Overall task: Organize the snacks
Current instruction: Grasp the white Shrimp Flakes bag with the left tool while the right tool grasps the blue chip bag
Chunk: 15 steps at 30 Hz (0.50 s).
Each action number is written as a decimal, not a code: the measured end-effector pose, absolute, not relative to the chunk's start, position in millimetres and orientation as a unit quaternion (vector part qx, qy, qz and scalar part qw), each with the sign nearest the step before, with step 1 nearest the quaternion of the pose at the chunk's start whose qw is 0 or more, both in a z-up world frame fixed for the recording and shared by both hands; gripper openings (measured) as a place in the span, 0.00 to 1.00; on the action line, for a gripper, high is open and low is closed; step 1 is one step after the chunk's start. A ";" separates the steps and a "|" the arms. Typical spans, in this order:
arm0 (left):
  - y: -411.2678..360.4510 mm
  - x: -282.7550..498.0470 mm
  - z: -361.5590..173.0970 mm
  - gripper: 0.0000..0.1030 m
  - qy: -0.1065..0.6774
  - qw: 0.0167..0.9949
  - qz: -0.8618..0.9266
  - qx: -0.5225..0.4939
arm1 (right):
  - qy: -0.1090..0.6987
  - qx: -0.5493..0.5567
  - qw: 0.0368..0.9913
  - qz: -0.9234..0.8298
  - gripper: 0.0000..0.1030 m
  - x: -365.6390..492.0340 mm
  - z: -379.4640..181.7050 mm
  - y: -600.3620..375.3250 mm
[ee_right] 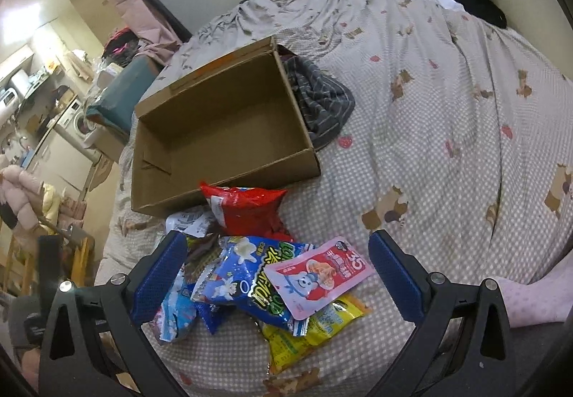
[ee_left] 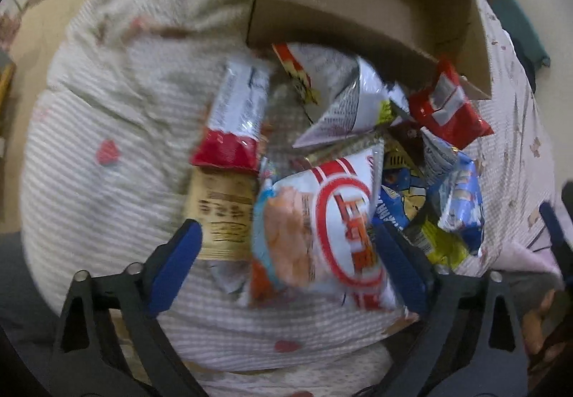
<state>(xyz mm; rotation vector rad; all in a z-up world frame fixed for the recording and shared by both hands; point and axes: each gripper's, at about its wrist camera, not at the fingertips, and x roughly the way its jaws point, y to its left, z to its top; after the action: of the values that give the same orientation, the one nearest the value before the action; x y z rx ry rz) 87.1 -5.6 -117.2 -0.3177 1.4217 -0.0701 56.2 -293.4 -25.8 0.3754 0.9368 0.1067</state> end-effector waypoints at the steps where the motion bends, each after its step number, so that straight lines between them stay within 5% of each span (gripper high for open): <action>1: -7.1 89.1 -124.1 0.74 0.656 0.737 -0.043 -0.159 | 0.450 0.181 0.873 0.049 1.00 56.3 -26.7 -294.6; 8: -27.7 83.2 -135.3 0.49 0.660 0.739 -0.055 -0.125 | 0.452 0.182 0.872 0.044 1.00 57.4 -29.3 -298.4; 15: -42.0 63.6 -91.3 0.40 0.628 0.772 -0.069 -0.070 | 0.458 0.189 0.868 0.047 1.00 59.5 -31.4 -300.3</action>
<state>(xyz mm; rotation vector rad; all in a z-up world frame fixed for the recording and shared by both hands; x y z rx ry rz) 63.6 -42.0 -91.3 -0.1508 1.3606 -0.1491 59.5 -300.3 -31.4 0.3953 0.9582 0.0974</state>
